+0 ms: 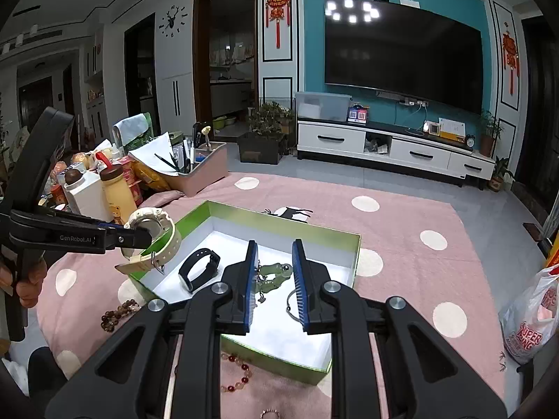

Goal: Organize jewelry
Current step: 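Carry the white watch and jade charm into the green box and release both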

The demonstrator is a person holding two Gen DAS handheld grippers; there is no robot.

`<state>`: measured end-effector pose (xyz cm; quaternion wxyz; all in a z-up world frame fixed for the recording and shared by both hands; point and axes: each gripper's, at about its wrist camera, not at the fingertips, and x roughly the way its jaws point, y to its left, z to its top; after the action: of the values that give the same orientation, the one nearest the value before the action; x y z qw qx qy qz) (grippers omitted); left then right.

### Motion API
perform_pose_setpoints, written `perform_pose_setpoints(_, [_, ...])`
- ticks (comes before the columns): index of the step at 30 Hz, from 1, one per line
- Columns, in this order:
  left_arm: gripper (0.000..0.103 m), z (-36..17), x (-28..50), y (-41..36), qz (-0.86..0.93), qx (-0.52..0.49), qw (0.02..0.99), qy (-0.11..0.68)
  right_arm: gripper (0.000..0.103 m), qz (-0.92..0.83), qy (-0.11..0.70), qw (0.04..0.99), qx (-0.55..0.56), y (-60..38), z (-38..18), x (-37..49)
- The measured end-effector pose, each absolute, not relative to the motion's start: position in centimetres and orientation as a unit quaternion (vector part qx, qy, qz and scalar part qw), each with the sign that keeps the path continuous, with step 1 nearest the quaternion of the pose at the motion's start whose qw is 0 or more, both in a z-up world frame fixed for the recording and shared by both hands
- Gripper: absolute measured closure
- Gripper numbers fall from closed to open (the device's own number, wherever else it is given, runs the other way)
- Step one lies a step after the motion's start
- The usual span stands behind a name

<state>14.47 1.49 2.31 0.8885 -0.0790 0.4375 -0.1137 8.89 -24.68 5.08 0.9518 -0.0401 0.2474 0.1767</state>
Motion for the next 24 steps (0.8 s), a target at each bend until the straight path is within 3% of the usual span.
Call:
perform_pose_setpoints(21, [0.081,-1.4,19.0,-2.6,-0.106,-0.017,0.872,0.477,0.083,0.158,0.319,0.934,-0.032,-24.5,0.1,13.4])
perform_pose_setpoints(24, [0.075,-1.9,19.3,-2.8,-0.103,-0.019,0.87,0.482,0.077,0.155,0.332,0.93,-0.026,-24.7,-0.4,13.8])
